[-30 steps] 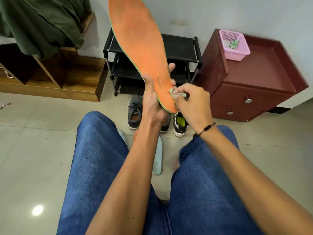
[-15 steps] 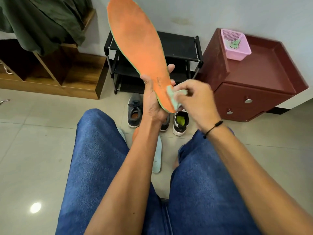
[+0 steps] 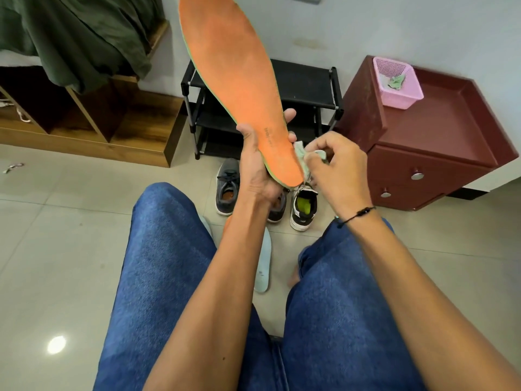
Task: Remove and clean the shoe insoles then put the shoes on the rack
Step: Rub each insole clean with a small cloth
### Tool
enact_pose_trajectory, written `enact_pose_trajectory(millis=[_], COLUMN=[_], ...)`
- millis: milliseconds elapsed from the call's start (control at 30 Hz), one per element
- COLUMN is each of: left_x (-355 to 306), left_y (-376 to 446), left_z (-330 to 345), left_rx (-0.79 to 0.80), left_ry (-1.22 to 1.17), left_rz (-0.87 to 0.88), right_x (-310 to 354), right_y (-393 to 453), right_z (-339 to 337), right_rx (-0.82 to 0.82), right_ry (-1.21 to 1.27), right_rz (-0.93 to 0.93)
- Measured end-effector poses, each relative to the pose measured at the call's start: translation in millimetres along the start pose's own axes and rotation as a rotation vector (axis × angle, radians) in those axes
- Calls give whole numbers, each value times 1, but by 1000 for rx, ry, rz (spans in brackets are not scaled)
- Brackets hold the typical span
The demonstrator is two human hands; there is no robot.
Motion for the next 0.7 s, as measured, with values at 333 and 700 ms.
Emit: enact_pose_trajectory(millis=[333, 700], left_x=[16, 11], left_y=[-8, -8], left_z=[1, 6], left_rx=[-44, -78], left_ry=[-16, 43], left_rz=[-47, -75], right_x=[26, 41], right_y=[-8, -14], right_z=[31, 20], right_rx=[104, 64], right_ry=[-379, -82], right_rz=[-369, -320])
Point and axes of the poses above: each hand's wrist, its own y-axis towards the middle knuckle, its own z-axis out of the palm, x = y × z, the point moved 5 cm from there along y, towards the middle knuckle, and after that the axes turned 5 degrees about -x, right-handed, at the moved point
